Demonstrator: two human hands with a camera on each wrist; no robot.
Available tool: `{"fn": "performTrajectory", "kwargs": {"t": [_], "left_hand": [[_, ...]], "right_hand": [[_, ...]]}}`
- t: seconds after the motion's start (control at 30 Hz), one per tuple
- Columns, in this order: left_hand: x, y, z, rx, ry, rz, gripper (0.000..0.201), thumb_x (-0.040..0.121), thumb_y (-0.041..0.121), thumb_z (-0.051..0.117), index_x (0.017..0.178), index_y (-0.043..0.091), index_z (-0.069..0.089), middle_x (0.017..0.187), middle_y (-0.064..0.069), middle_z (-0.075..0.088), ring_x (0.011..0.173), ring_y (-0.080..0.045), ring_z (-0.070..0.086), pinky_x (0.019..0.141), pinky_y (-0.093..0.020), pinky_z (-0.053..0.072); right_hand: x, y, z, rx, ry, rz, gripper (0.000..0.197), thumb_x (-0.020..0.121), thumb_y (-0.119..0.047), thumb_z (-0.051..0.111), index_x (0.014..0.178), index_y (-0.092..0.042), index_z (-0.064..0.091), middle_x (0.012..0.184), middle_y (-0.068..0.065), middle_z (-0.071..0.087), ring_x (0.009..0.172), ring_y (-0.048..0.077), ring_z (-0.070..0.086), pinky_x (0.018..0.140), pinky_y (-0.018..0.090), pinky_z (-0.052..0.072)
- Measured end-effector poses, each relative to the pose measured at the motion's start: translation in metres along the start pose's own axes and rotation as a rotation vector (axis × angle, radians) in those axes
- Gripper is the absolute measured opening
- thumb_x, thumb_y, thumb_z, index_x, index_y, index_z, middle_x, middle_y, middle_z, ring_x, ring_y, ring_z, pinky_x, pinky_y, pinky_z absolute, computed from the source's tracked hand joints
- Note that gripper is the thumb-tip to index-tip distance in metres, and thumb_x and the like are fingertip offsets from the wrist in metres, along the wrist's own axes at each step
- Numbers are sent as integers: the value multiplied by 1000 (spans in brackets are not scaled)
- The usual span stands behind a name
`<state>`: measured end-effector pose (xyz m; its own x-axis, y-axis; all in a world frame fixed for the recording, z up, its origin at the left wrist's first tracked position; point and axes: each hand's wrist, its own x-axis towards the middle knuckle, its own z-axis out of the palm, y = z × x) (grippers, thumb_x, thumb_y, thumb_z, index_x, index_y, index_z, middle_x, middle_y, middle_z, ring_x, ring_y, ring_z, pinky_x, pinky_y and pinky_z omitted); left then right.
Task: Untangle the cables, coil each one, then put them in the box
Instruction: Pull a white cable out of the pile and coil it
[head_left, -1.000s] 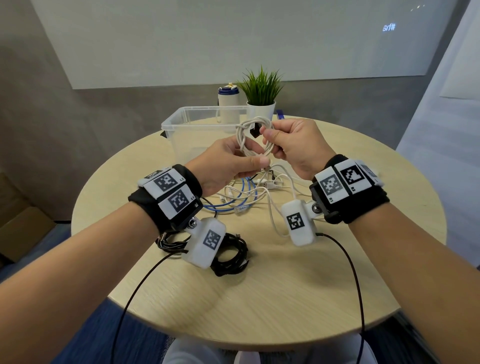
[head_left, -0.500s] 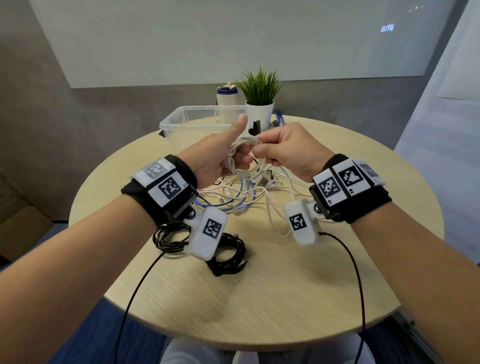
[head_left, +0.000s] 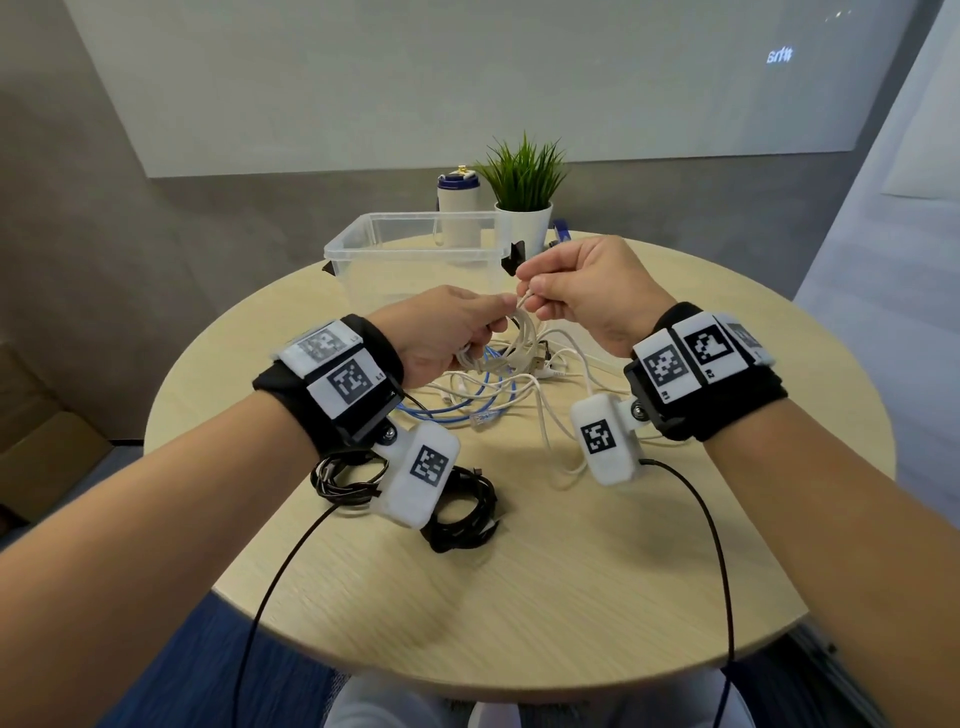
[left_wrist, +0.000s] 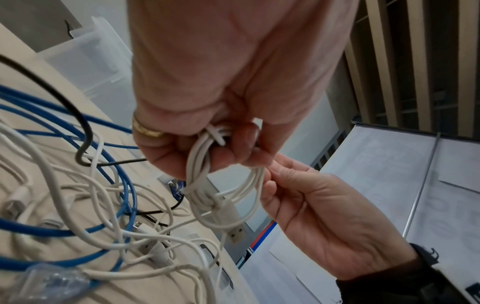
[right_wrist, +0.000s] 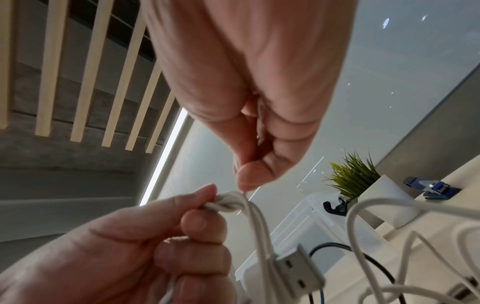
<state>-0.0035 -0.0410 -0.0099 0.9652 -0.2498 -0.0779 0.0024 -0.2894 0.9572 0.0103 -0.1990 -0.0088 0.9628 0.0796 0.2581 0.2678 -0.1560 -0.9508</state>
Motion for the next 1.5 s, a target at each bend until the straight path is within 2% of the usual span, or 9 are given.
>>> {"fn": "performTrajectory", "kwargs": {"t": [0.17,0.4,0.53,0.67,0.8,1.0,1.2,1.37,1.5], "left_hand": [[3,0,-2,-40,36,23,37,100,32,44,68,14,48,58,1,34,54,-13,34,55,-25,29],[7,-3,-7,-143,87,37,40,101,36,38,67,16,46,47,8,36,54,-13,35,57,-26,28],[8,-2,-5,-125,103,65,39,101,34,40,67,16,46,53,4,34,54,-13,35,57,-27,26],[7,-1,-1,-213,93,70,39,102,32,38,68,15,46,55,4,35,56,-13,35,57,-25,30],[5,-3,0,-301,23,17,37,102,31,36,71,14,48,57,3,40,59,-13,41,61,-24,36],[4,-3,-1,-192,-32,-2,17,101,20,41,95,12,54,72,-3,55,59,-15,55,57,-27,49],[4,-4,2,-321,-12,82,17,100,9,42,84,11,48,63,-3,57,47,-10,55,52,-25,51],[4,-4,-2,-349,38,112,16,99,9,45,84,9,50,63,-3,64,51,-9,59,56,-24,54],[5,-5,-3,-346,104,113,20,98,11,47,80,9,52,72,-8,59,51,-10,57,49,-22,52]], "right_hand": [[-4,-1,-1,81,-12,-11,14,90,6,54,86,-2,64,78,13,65,59,12,63,59,20,54],[-7,-4,-3,140,-54,64,12,92,3,54,86,1,64,80,12,64,63,13,64,65,25,57],[-8,-3,-3,112,-55,74,8,84,7,63,84,0,66,77,13,64,66,17,64,72,27,57],[-7,1,3,-49,20,-30,24,70,7,76,87,-7,67,79,4,65,72,11,62,76,27,57],[-6,1,6,-107,87,-103,33,70,11,73,96,-8,65,81,3,62,69,9,59,63,19,53],[-5,0,5,-213,60,-148,30,71,8,72,95,-9,64,79,7,69,65,7,64,60,20,51],[-2,7,9,-251,72,-205,21,72,-2,74,82,-16,62,75,3,67,68,11,63,70,30,55],[-6,14,6,-202,-28,-106,8,83,-5,68,83,-12,66,70,9,66,60,12,62,55,26,50],[-6,14,8,-98,-32,-93,10,86,-8,66,80,-16,65,73,8,62,63,14,63,58,33,53]]}}
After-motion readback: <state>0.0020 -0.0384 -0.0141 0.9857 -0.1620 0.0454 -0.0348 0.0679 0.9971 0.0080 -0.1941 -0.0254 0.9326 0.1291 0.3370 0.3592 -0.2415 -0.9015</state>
